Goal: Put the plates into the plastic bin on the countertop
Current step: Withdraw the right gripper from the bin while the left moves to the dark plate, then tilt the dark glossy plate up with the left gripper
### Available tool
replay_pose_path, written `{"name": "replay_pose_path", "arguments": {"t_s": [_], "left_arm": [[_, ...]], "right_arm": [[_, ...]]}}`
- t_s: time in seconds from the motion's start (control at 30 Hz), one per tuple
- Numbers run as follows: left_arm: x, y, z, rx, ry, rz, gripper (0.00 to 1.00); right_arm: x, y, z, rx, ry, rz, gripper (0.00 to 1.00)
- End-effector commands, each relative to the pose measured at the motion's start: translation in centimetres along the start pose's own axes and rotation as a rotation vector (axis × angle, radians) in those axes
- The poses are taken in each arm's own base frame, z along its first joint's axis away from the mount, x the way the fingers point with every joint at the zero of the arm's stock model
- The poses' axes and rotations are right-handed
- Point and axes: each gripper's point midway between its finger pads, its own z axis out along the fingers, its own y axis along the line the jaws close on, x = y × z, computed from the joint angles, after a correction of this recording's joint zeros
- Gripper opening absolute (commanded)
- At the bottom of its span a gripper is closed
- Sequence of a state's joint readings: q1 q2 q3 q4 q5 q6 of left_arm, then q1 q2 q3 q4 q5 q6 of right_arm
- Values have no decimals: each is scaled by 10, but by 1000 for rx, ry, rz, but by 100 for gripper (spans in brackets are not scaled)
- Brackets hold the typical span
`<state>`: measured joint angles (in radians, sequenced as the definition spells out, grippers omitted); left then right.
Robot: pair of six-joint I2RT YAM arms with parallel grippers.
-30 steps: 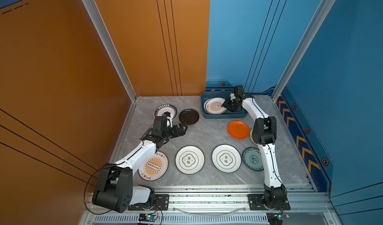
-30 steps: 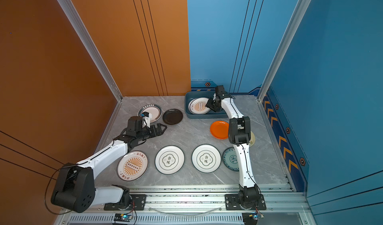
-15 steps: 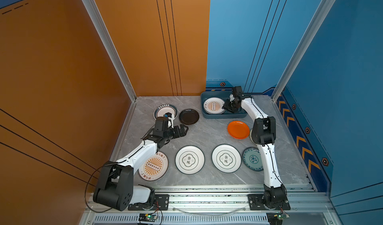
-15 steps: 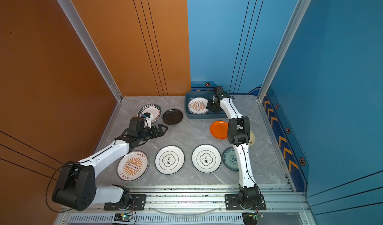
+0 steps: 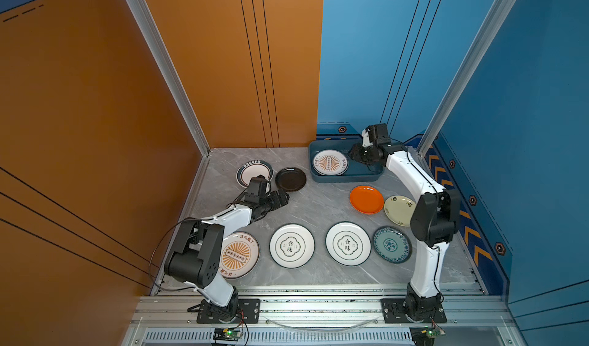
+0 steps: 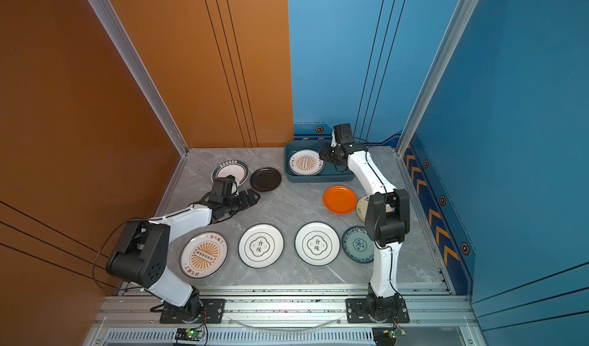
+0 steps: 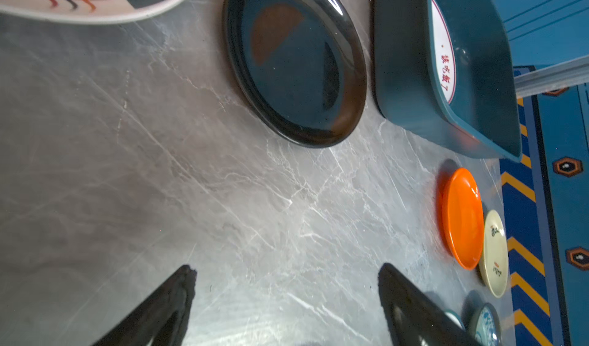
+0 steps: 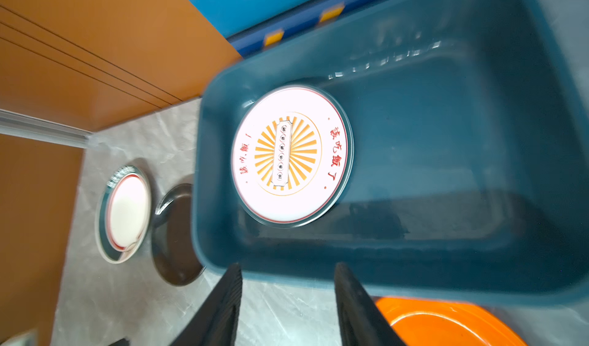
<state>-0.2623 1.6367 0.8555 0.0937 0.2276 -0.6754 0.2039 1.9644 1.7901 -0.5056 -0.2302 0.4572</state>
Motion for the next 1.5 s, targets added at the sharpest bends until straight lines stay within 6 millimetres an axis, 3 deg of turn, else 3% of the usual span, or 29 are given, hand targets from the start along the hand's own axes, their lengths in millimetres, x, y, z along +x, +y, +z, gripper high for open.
{"name": "replay_pose_path", "arguments": {"t_s": [0.0, 0.37, 0.43, 0.77, 1.07, 1.47], "left_arm": [[-16, -2, 15, -19, -38, -45, 89], [-15, 23, 66, -97, -13, -127, 71], [-25, 21, 71, -98, -31, -131, 67], [-30, 35, 87, -138, -33, -152, 45], [-30, 54, 99, -166, -24, -173, 39], [-24, 66, 107, -152, -2, -189, 18]], "right_arm": [[20, -20, 4, -9, 7, 39, 50], [52, -55, -8, -28, 24, 119, 50], [54, -56, -8, -33, 24, 127, 50], [62, -58, -6, -43, 35, 140, 50], [68, -57, 2, -45, 54, 143, 50], [80, -59, 6, -35, 80, 141, 50]]}}
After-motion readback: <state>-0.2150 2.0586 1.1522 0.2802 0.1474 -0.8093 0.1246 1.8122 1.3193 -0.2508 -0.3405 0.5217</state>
